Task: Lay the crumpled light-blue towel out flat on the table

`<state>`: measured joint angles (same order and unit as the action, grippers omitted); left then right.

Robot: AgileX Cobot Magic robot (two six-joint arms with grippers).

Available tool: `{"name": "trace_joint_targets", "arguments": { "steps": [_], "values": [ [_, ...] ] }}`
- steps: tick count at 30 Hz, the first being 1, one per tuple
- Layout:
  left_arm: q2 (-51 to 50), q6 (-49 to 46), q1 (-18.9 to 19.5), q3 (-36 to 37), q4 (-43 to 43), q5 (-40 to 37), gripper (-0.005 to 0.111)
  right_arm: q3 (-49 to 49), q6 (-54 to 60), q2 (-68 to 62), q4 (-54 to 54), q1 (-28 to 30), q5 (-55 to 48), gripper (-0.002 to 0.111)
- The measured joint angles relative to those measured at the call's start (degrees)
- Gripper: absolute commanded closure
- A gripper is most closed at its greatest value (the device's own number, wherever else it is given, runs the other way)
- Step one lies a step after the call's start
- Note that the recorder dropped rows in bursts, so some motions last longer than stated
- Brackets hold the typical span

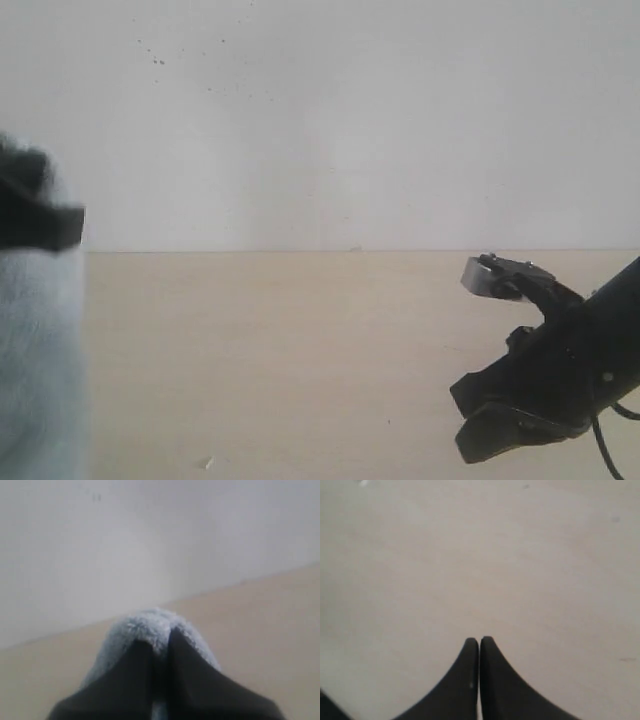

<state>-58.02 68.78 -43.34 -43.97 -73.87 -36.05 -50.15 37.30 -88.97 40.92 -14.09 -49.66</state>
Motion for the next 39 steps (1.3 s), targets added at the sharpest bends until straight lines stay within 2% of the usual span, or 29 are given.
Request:
{"name": "trace_joint_targets", "arguments": {
  "steps": [3, 6, 8, 11, 15, 20, 24, 29, 34, 39],
  "values": [
    [0.0, -17.7, 0.0, 3.7, 16.0, 0.0, 0.103, 0.0, 7.5, 0.0, 7.1, -1.9, -5.2, 0.109],
    [0.0, -38.6, 0.0, 6.0, 31.0, 4.2, 0.103, 0.0, 13.6, 0.0, 11.9, -5.6, -8.8, 0.109],
    [0.0, -48.9, 0.0, 6.4, 37.2, 7.0, 0.103, 0.0, 16.5, 0.0, 13.1, -8.6, -9.6, 0.109],
    [0.0, -54.6, 0.0, 4.5, 38.5, 8.5, 0.103, 0.0, 19.5, 0.0, 13.5, -12.0, -8.8, 0.109],
    [0.0, -53.5, 0.0, -2.6, 34.5, 7.8, 0.103, 0.0, 20.9, 0.0, 13.5, -13.2, -3.5, 0.109],
    [1.2, -43.1, 0.0, -12.2, 25.2, 10.0, 0.103, 0.0, 20.9, 0.0, 13.1, -13.2, 3.7, 0.109],
    [-0.8, -39.8, 2.3, -11.1, 17.7, 11.2, 0.103, 0.0, 20.7, 0.0, 12.9, -13.2, 5.6, 0.109],
    [-10.4, -41.0, 4.6, -3.7, 17.0, 7.9, 0.103, 0.0, 20.2, 0.0, 10.7, -13.2, 5.8, 0.106],
    [-7.5, -40.8, 2.7, -4.0, 16.6, 8.6, 0.103, 0.0, 14.8, 0.0, 2.3, -13.2, 7.6, 0.091],
    [-4.6, -40.8, 2.6, -4.6, 15.4, 9.1, 0.103, 0.0, 11.4, 0.0, -0.1, -13.2, 10.8, 0.062]
  ]
}}
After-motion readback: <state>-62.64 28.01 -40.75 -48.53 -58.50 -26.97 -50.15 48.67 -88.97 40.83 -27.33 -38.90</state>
